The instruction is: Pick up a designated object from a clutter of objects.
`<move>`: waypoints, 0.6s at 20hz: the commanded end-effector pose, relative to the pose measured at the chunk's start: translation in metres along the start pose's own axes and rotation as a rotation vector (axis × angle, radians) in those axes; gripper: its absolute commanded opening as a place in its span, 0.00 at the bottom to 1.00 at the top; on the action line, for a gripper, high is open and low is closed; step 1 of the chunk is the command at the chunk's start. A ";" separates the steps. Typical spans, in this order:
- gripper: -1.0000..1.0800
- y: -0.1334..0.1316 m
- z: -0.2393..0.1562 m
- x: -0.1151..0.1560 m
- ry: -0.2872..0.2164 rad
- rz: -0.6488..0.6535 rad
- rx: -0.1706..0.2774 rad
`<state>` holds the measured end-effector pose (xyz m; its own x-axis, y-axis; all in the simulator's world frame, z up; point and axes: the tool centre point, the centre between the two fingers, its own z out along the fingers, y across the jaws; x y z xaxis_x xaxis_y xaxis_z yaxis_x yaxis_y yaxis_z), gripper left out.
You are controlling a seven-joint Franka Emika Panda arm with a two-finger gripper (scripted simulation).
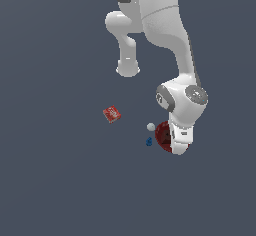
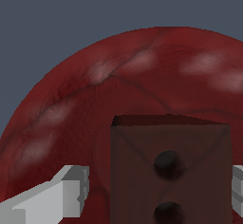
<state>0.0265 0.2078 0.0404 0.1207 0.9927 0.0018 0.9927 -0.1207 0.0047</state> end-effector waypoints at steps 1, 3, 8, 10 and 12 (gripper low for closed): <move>0.96 -0.001 0.008 -0.001 -0.002 0.000 0.005; 0.00 -0.001 0.008 -0.001 -0.002 0.000 0.005; 0.00 -0.001 0.008 -0.001 -0.002 0.000 0.005; 0.00 -0.001 0.008 -0.001 -0.002 0.000 0.005; 0.00 -0.001 0.008 -0.001 -0.002 0.000 0.005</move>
<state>0.0280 0.2082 0.0373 0.1202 0.9928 0.0026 0.9927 -0.1202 0.0077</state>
